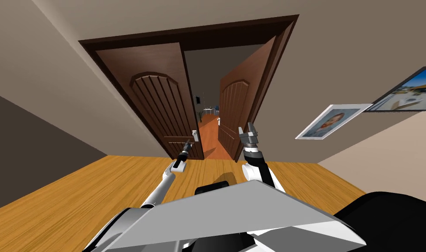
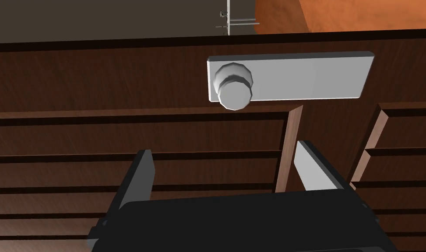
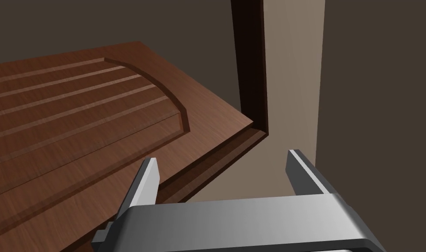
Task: Push the door open
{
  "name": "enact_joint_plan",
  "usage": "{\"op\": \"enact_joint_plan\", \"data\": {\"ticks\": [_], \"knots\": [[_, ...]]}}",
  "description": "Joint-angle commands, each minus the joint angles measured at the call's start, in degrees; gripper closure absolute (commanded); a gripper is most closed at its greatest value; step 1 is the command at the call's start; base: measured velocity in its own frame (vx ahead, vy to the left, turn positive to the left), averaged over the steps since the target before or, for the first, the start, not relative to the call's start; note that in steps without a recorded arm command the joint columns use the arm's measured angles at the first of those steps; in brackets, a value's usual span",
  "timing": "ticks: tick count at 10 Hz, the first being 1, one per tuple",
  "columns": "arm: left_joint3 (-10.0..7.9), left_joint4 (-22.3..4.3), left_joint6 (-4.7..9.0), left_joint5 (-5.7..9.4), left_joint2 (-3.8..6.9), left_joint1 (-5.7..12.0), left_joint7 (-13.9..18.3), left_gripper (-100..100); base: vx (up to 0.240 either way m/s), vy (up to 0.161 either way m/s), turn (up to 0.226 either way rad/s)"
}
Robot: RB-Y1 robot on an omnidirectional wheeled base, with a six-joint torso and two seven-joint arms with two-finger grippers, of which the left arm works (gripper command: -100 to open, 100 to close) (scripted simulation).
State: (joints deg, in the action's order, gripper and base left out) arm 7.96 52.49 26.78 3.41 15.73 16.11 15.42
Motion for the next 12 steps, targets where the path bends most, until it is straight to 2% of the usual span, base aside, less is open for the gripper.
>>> {"op": "enact_joint_plan", "data": {"ticks": [1,4,6,7,8,12], "knots": [[0.28,-1.7,-0.07,0.19,0.34,1.03,0.3,-100,0.087,0.114,-0.089],[0.85,-5.6,0.11,0.57,1.03,3.32,0.8,-100,0.069,0.097,-0.103],[1.08,-7.2,0.18,0.72,1.29,4.23,1.0,-100,0.042,0.061,-0.064],[0.99,-6.4,0.12,0.66,1.22,3.77,0.9,-100,0.016,0.029,-0.022],[0.79,-6.7,0.11,0.70,1.15,3.94,0.8,-100,0.122,-0.016,-0.028],[0.10,-7.3,0.06,0.82,0.84,4.28,0.4,-100,0.199,-0.005,-0.028]]}}
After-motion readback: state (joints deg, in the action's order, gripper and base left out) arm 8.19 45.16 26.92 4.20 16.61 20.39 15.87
